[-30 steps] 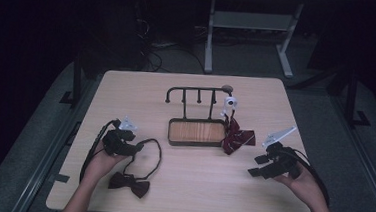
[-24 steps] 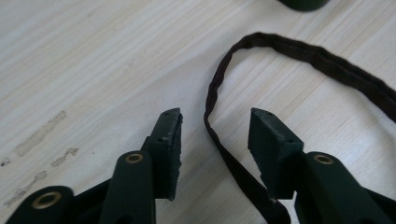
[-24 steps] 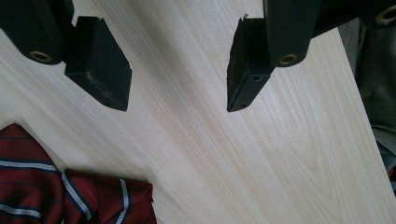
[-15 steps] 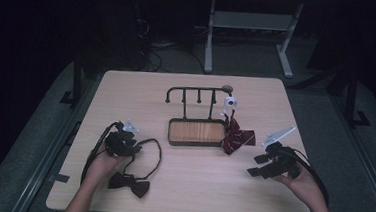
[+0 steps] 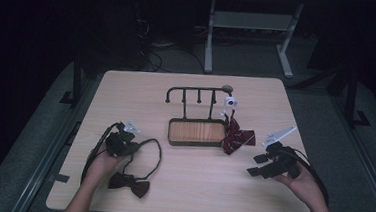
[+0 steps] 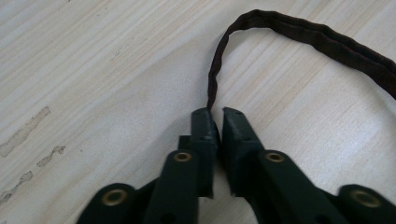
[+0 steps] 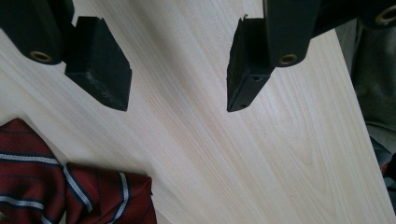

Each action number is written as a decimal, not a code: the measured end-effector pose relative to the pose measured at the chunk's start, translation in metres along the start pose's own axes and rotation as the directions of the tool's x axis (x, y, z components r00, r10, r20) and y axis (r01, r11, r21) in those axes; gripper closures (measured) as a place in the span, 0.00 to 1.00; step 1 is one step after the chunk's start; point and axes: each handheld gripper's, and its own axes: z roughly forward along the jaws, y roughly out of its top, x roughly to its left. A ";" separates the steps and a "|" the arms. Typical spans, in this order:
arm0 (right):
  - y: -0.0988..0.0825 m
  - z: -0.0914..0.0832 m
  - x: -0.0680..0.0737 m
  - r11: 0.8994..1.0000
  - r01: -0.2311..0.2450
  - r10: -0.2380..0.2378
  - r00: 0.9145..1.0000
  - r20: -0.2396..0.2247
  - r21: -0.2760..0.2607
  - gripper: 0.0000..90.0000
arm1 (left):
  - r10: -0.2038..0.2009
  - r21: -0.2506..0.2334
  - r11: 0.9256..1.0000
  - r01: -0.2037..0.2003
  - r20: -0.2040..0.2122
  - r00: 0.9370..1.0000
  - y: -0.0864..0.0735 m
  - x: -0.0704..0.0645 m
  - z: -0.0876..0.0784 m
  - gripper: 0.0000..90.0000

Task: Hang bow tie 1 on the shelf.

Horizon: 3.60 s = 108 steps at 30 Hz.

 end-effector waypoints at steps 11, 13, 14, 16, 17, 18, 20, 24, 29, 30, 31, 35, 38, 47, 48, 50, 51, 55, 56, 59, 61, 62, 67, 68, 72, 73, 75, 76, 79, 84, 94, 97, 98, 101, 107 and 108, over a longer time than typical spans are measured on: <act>-0.001 0.001 -0.001 1.000 -0.005 0.005 1.000 -0.008 -0.002 0.45 | 0.014 -0.004 1.000 -0.014 0.019 1.000 0.001 -0.001 -0.005 1.00; -0.002 0.001 -0.002 1.000 -0.004 0.004 1.000 -0.008 -0.002 0.45 | 0.012 -0.005 1.000 -0.011 0.026 1.000 0.001 -0.002 -0.006 1.00; -0.002 0.001 -0.002 1.000 -0.004 0.004 1.000 -0.008 -0.002 0.45 | 0.012 -0.005 1.000 -0.011 0.026 1.000 0.001 -0.002 -0.006 1.00; -0.002 0.001 -0.002 1.000 -0.003 0.003 1.000 -0.007 -0.001 0.44 | 0.016 -0.012 1.000 -0.016 0.021 1.000 0.001 -0.004 -0.010 1.00; -0.003 0.000 -0.003 1.000 -0.002 0.002 1.000 -0.001 -0.002 0.44 | 0.021 -0.013 1.000 -0.021 0.022 1.000 0.002 -0.004 -0.014 1.00; -0.003 0.000 -0.003 1.000 -0.002 0.002 1.000 -0.001 -0.002 0.44 | 0.021 -0.013 1.000 -0.021 0.022 1.000 0.002 -0.004 -0.014 1.00; -0.003 -0.002 -0.003 1.000 -0.011 0.011 1.000 -0.002 -0.008 0.44 | 0.026 -0.017 1.000 -0.026 0.024 0.999 0.002 -0.005 -0.016 1.00; -0.004 -0.003 -0.003 1.000 -0.011 0.011 1.000 0.001 -0.008 0.44 | 0.039 -0.016 0.999 -0.039 0.029 0.999 0.002 -0.006 -0.019 1.00; -0.005 -0.002 -0.004 1.000 -0.016 0.016 1.000 -0.002 -0.008 0.44 | 0.054 -0.033 0.998 -0.052 0.050 0.997 0.005 -0.008 -0.026 1.00; -0.005 -0.002 -0.004 1.000 -0.016 0.016 1.000 -0.002 -0.008 0.44 | 0.055 -0.032 0.998 -0.053 0.054 0.997 0.005 -0.009 -0.027 1.00; -0.006 -0.002 -0.005 1.000 -0.018 0.018 1.000 -0.005 -0.007 0.44 | 0.067 -0.038 0.997 -0.065 0.054 0.996 0.007 -0.010 -0.031 1.00; -0.006 -0.002 -0.005 1.000 -0.021 0.021 1.000 -0.003 -0.008 0.44 | 0.078 -0.042 0.996 -0.076 0.052 0.996 0.009 -0.013 -0.037 1.00; -0.006 -0.003 -0.004 1.000 -0.024 0.023 1.000 -0.007 -0.012 0.44 | 0.087 -0.041 0.995 -0.085 0.048 0.995 0.011 -0.014 -0.040 1.00; -0.007 -0.003 -0.006 1.000 -0.024 0.024 1.000 -0.008 -0.013 0.44 | 0.109 -0.051 0.993 -0.105 0.061 0.992 0.016 -0.015 -0.048 1.00; -0.007 -0.003 -0.006 1.000 -0.027 0.027 1.000 -0.008 -0.013 0.44 | 0.111 -0.052 0.993 -0.108 0.063 0.992 0.016 -0.015 -0.049 1.00; -0.007 -0.003 -0.006 1.000 -0.026 0.025 1.000 -0.005 -0.013 0.44 | 0.119 -0.052 0.992 -0.116 0.068 0.991 0.018 -0.016 -0.051 1.00; -0.007 -0.004 -0.006 1.000 -0.026 0.026 1.000 -0.006 -0.014 0.44 | 0.125 -0.054 0.991 -0.121 0.066 0.990 0.019 -0.016 -0.053 1.00; -0.007 -0.004 -0.006 1.000 -0.025 0.025 1.000 -0.007 -0.014 0.44 | 0.136 -0.054 0.990 -0.132 0.069 0.988 0.021 -0.017 -0.057 1.00; -0.007 -0.004 -0.006 1.000 -0.025 0.025 1.000 -0.007 -0.014 0.44 | 0.135 -0.056 0.990 -0.132 0.071 0.988 0.022 -0.017 -0.058 1.00; -0.007 -0.004 -0.006 1.000 -0.026 0.026 1.000 -0.008 -0.012 0.44 | 0.147 -0.063 0.988 -0.142 0.082 0.986 0.023 -0.017 -0.061 1.00; -0.007 -0.004 -0.006 1.000 -0.027 0.027 1.000 -0.008 -0.012 0.44 | 0.149 -0.065 0.988 -0.143 0.090 0.985 0.024 -0.018 -0.063 1.00; -0.007 -0.004 -0.006 1.000 -0.026 0.026 1.000 -0.008 -0.013 0.44 | 0.151 -0.064 0.987 -0.146 0.092 0.984 0.024 -0.018 -0.063 1.00; -0.007 -0.004 -0.006 1.000 -0.027 0.026 1.000 -0.007 -0.012 0.44 | 0.166 -0.067 0.985 -0.160 0.101 0.981 0.026 -0.020 -0.070 1.00; -0.007 -0.004 -0.006 1.000 -0.027 0.026 1.000 -0.007 -0.012 0.44 | 0.166 -0.067 0.985 -0.160 0.101 0.981 0.026 -0.020 -0.070 1.00; -0.008 -0.004 -0.007 0.999 -0.029 0.029 1.000 -0.007 -0.013 0.44 | 0.174 -0.076 0.983 -0.166 0.103 0.979 0.028 -0.022 -0.075 1.00; -0.008 -0.004 -0.007 0.999 -0.030 0.030 1.000 -0.006 -0.011 0.44 | 0.186 -0.081 0.981 -0.179 0.103 0.977 0.029 -0.021 -0.078 1.00; -0.008 -0.003 -0.007 0.999 -0.030 0.030 1.000 -0.007 -0.012 0.44 | 0.182 -0.084 0.981 -0.173 0.107 0.978 0.029 -0.022 -0.080 1.00; -0.008 -0.003 -0.007 1.000 -0.028 0.028 1.000 -0.006 -0.012 0.44 | 0.187 -0.087 0.980 -0.178 0.106 0.977 0.030 -0.022 -0.081 1.00; -0.008 -0.004 -0.007 0.999 -0.030 0.030 1.000 -0.006 -0.012 0.44 | 0.192 -0.091 0.979 -0.183 0.104 0.976 0.031 -0.023 -0.085 1.00; -0.009 -0.004 -0.007 0.999 -0.035 0.035 0.999 -0.008 -0.014 0.44 | 0.207 -0.088 0.976 -0.198 0.104 0.973 0.034 -0.023 -0.089 1.00; -0.008 -0.005 -0.007 0.999 -0.034 0.034 0.999 -0.003 -0.013 0.44 | 0.233 -0.097 0.970 -0.224 0.093 0.968 0.041 -0.027 -0.101 1.00; -0.008 -0.005 -0.007 0.999 -0.034 0.034 0.999 -0.005 -0.014 0.44 | 0.241 -0.097 0.968 -0.232 0.093 0.966 0.044 -0.029 -0.105 1.00; -0.008 -0.005 -0.007 0.999 -0.034 0.034 0.999 -0.005 -0.014 0.44 | 0.241 -0.097 0.968 -0.232 0.093 0.966 0.044 -0.029 -0.105 1.00; -0.008 -0.005 -0.007 0.999 -0.030 0.030 1.000 -0.005 -0.018 0.44 | 0.252 -0.102 0.965 -0.243 0.090 0.963 0.048 -0.031 -0.109 1.00; -0.009 -0.005 -0.008 0.999 -0.031 0.031 1.000 -0.006 -0.017 0.44 | 0.264 -0.098 0.962 -0.255 0.090 0.960 0.055 -0.030 -0.113 1.00; -0.009 -0.005 -0.009 0.999 -0.030 0.030 1.000 -0.003 -0.016 0.44 | 0.264 -0.101 0.962 -0.255 0.091 0.960 0.056 -0.030 -0.113 1.00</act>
